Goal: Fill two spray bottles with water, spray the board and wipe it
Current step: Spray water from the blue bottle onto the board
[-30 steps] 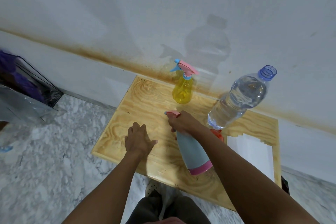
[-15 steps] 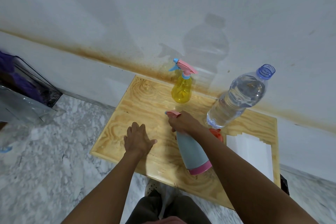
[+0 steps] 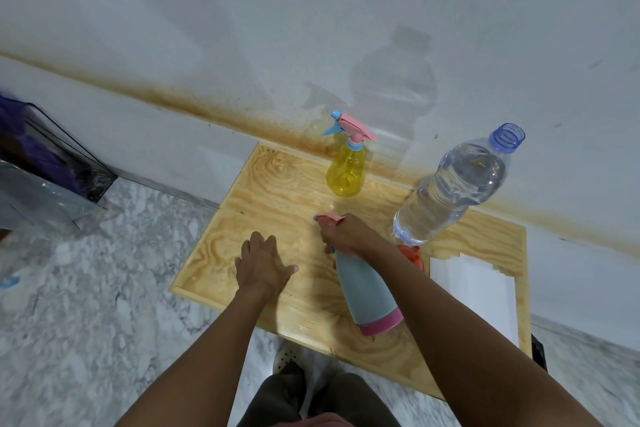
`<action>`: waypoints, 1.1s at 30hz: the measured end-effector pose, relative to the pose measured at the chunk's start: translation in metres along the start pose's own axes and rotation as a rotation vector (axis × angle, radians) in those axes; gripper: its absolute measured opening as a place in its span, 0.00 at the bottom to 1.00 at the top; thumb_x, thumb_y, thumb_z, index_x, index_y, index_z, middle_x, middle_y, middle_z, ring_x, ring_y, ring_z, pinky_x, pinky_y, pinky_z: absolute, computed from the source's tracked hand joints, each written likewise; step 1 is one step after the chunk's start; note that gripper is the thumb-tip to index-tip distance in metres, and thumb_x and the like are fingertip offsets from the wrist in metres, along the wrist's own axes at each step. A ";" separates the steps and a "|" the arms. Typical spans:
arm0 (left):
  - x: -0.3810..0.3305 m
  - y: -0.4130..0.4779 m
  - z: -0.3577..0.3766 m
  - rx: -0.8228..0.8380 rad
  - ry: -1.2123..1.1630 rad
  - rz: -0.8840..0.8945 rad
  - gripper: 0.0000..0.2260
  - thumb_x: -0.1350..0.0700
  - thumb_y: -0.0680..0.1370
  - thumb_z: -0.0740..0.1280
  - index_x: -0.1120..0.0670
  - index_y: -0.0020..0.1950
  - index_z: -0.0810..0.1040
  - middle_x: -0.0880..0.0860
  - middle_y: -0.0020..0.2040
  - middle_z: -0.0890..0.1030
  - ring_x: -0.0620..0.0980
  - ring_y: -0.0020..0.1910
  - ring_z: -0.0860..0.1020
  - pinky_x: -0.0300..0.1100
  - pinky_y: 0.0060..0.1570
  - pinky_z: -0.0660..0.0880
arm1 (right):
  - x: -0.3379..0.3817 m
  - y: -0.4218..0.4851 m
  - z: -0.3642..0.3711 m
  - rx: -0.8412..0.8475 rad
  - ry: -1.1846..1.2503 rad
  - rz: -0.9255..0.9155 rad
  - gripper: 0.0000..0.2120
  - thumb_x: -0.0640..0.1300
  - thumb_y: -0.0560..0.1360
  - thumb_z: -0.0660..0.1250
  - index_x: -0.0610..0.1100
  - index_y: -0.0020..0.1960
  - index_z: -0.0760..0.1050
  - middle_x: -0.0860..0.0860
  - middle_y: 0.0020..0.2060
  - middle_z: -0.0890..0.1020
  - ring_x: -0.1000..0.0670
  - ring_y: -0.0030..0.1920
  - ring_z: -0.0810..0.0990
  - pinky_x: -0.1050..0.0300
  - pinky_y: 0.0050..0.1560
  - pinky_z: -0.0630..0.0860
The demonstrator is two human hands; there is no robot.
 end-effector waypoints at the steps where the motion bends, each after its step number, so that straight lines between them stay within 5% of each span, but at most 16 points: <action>1: 0.000 0.000 0.000 0.001 -0.001 -0.001 0.34 0.36 0.69 0.74 0.51 0.68 0.70 0.52 0.70 0.64 0.55 0.70 0.62 0.55 0.66 0.67 | 0.000 -0.001 0.000 -0.008 0.014 0.009 0.18 0.52 0.75 0.56 0.58 0.62 0.76 0.49 0.39 0.86 0.50 0.42 0.84 0.45 0.58 0.81; 7: 0.000 -0.001 0.000 0.014 -0.012 -0.012 0.35 0.37 0.70 0.73 0.50 0.71 0.68 0.52 0.74 0.60 0.55 0.73 0.59 0.55 0.69 0.64 | 0.000 0.002 0.003 0.012 -0.011 -0.005 0.24 0.51 0.72 0.57 0.59 0.68 0.73 0.50 0.40 0.85 0.49 0.43 0.84 0.44 0.57 0.81; 17: 0.002 0.001 0.003 0.019 -0.011 -0.009 0.36 0.36 0.70 0.73 0.50 0.72 0.66 0.52 0.74 0.59 0.55 0.73 0.58 0.57 0.70 0.64 | -0.001 0.005 0.002 -0.023 -0.017 0.015 0.25 0.55 0.69 0.57 0.50 0.62 0.78 0.51 0.40 0.85 0.47 0.43 0.84 0.45 0.55 0.82; 22: 0.002 0.001 0.004 0.020 0.009 -0.007 0.36 0.36 0.71 0.72 0.50 0.73 0.66 0.52 0.75 0.59 0.55 0.74 0.58 0.57 0.70 0.64 | 0.004 -0.004 -0.001 0.007 0.170 -0.043 0.21 0.50 0.79 0.56 0.54 0.70 0.73 0.43 0.42 0.85 0.45 0.37 0.84 0.53 0.36 0.82; 28: 0.004 0.002 0.005 0.020 0.004 -0.006 0.37 0.35 0.70 0.72 0.50 0.73 0.66 0.52 0.75 0.58 0.55 0.74 0.57 0.56 0.70 0.64 | 0.001 -0.008 0.003 0.003 0.157 -0.033 0.20 0.53 0.80 0.54 0.54 0.70 0.74 0.46 0.41 0.84 0.42 0.41 0.85 0.49 0.45 0.85; 33: 0.003 0.001 0.005 0.004 0.016 0.008 0.36 0.36 0.71 0.72 0.50 0.72 0.66 0.53 0.74 0.60 0.55 0.73 0.59 0.55 0.69 0.64 | -0.003 -0.009 -0.002 -0.079 0.240 -0.045 0.19 0.56 0.75 0.58 0.54 0.61 0.79 0.48 0.39 0.85 0.46 0.36 0.86 0.43 0.52 0.83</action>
Point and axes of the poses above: each hand's wrist, its own y-axis towards the middle knuckle, its own z-axis out of the palm, x = y × z, the point moved 7 cm from there along y, towards the middle knuckle
